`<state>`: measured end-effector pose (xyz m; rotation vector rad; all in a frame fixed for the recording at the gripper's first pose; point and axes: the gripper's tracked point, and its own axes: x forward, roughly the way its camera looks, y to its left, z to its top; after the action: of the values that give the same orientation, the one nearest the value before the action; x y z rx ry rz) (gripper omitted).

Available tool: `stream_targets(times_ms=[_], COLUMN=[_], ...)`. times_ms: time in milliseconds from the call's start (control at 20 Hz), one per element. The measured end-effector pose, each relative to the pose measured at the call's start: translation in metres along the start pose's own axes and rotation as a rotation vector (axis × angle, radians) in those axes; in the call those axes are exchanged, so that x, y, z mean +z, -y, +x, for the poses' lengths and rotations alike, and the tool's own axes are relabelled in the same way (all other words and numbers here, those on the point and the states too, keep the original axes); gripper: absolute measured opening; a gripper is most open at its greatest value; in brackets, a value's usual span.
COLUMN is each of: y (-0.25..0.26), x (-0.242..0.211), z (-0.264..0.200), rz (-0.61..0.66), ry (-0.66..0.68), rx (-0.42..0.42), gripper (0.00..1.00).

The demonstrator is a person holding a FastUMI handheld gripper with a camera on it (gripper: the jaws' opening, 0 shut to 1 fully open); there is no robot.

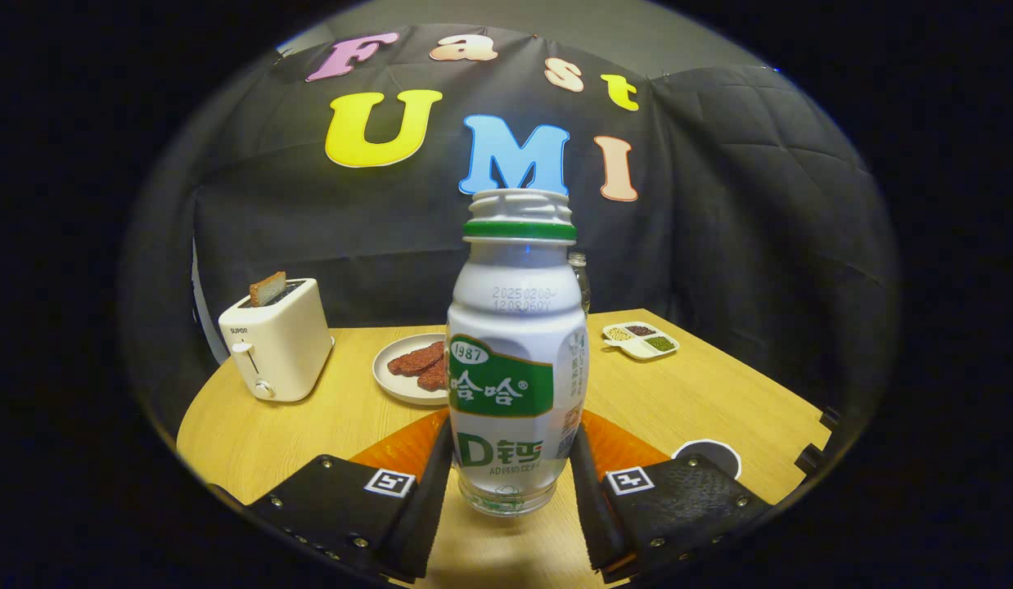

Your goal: Take the bottle from table, then pour the juice into the cup, finally place the bottle on the coaster

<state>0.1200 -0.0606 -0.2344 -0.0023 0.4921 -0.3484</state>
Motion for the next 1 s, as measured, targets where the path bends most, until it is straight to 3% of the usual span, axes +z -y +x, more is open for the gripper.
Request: stream_targets(times_ms=[1000], y=[-0.041], x=[-0.001], z=[0.100], rz=[-0.014], ry=[0.045], rx=[0.047], gripper=[0.71])
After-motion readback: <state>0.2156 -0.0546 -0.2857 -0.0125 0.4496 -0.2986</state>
